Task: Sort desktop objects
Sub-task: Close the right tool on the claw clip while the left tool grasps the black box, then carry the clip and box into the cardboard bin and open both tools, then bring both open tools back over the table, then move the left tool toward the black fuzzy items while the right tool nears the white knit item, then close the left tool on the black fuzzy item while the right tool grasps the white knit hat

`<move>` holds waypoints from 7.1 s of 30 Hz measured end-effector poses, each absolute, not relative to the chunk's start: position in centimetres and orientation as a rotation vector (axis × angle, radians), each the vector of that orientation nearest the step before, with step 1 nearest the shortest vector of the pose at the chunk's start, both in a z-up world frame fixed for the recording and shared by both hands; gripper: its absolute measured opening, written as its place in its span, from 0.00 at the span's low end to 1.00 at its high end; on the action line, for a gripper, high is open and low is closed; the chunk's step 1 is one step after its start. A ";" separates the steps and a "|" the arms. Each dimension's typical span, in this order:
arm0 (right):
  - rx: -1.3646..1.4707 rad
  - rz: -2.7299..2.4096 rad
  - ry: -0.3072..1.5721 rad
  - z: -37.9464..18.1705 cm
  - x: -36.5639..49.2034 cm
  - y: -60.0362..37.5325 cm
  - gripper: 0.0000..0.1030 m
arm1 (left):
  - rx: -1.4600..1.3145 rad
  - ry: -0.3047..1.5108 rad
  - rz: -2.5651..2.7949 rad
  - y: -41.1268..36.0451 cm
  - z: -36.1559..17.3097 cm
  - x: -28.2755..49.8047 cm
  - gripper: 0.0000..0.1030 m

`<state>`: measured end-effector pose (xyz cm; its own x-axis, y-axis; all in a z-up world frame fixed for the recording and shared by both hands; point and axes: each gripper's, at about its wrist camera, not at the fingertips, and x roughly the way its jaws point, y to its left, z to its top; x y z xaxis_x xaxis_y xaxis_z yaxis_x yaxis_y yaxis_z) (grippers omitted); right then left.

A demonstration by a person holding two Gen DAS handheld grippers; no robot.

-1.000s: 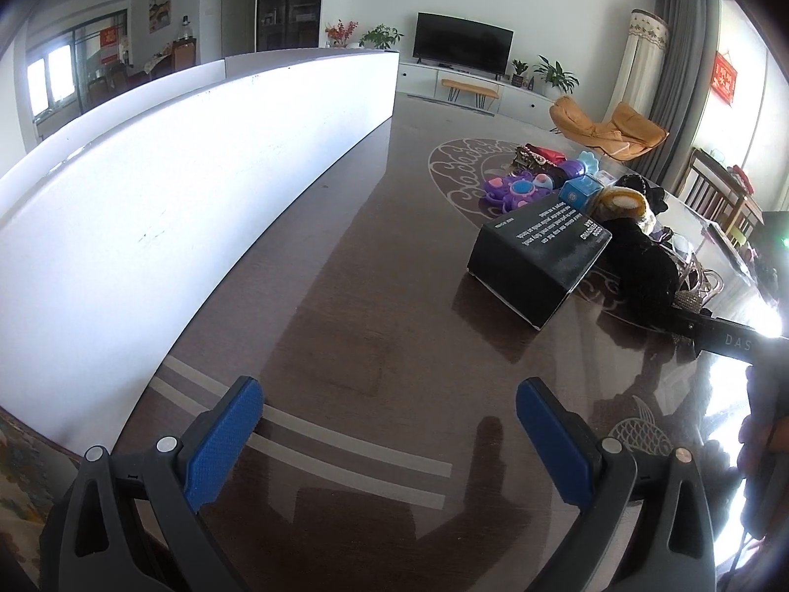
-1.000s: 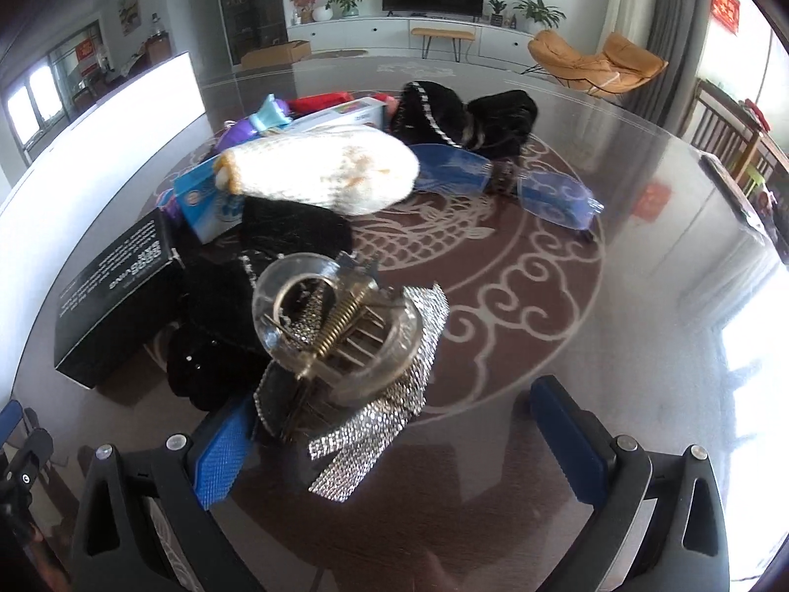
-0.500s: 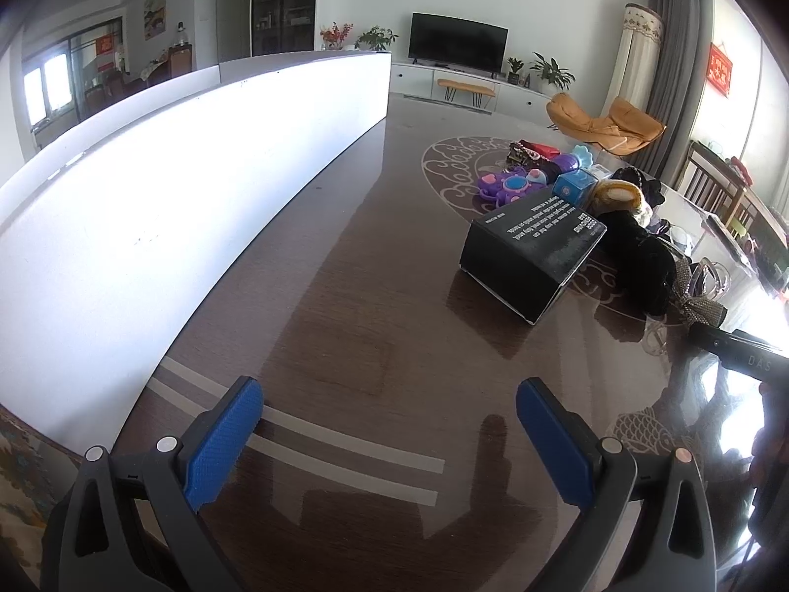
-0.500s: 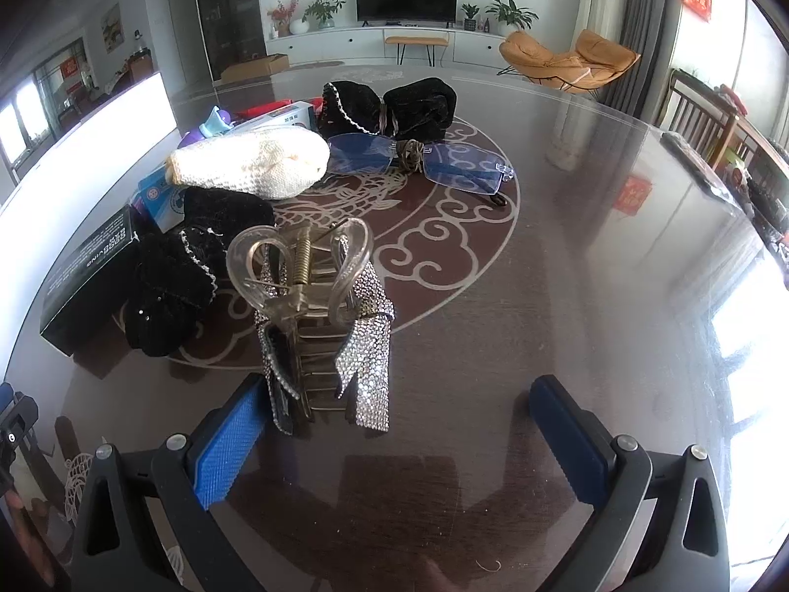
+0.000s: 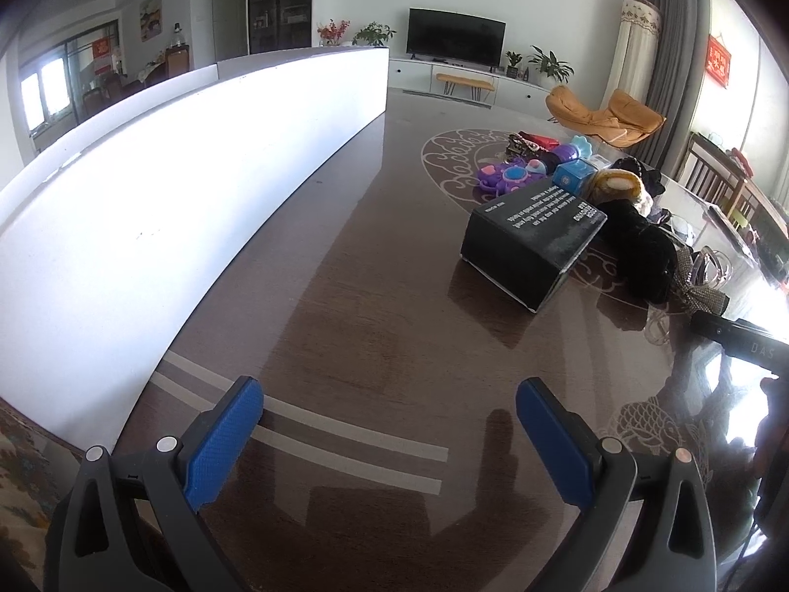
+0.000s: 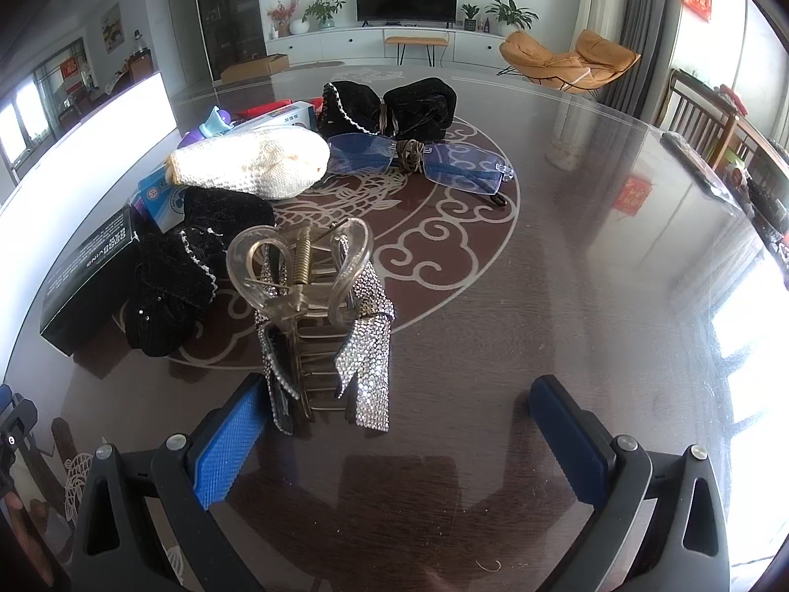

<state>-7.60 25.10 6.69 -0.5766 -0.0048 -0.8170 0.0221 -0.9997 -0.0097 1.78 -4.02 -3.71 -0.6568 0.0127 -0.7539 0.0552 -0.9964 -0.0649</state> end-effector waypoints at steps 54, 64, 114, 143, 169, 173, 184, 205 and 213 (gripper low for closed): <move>1.221 -2.498 0.114 19.0 -8.1 19.8 0.55 | 1.172 0.216 -3.063 -9.6 11.1 1.0 0.57; 0.966 -2.179 0.131 24.6 -11.3 -3.4 0.55 | 1.209 0.312 -2.659 -26.3 9.9 -3.6 0.57; 1.406 -2.708 0.086 7.8 -6.5 27.9 1.00 | 1.422 -0.057 -2.878 1.7 -3.2 -4.4 1.00; 1.403 -2.711 0.091 7.7 -6.5 27.6 1.00 | 1.476 -0.064 -2.862 1.6 -3.7 -5.1 1.00; 1.429 -2.736 0.093 8.1 -9.0 27.5 1.00 | 1.473 -0.065 -2.859 1.5 -3.7 -5.2 1.00; 1.440 -2.698 -0.005 8.9 -14.1 26.6 1.00 | 1.473 -0.064 -2.860 1.5 -3.7 -5.2 1.00; 1.343 -2.460 -0.013 8.5 -14.6 18.9 1.00 | 1.472 -0.056 -2.880 1.4 -3.5 -4.9 1.00; 1.351 -2.609 0.168 7.7 -5.4 25.9 1.00 | 1.583 -0.180 -2.939 2.1 -2.1 -9.3 0.38; 1.264 -2.547 -0.041 10.7 -11.8 22.3 1.00 | 1.448 -0.059 -2.822 -1.4 -2.4 -5.6 0.37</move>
<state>-11.75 22.26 10.69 -0.5692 -0.2754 -0.7747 0.2505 -0.9555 0.1556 -5.61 -1.35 -2.38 -0.5828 0.0102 -0.8126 -0.0439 -0.9989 0.0189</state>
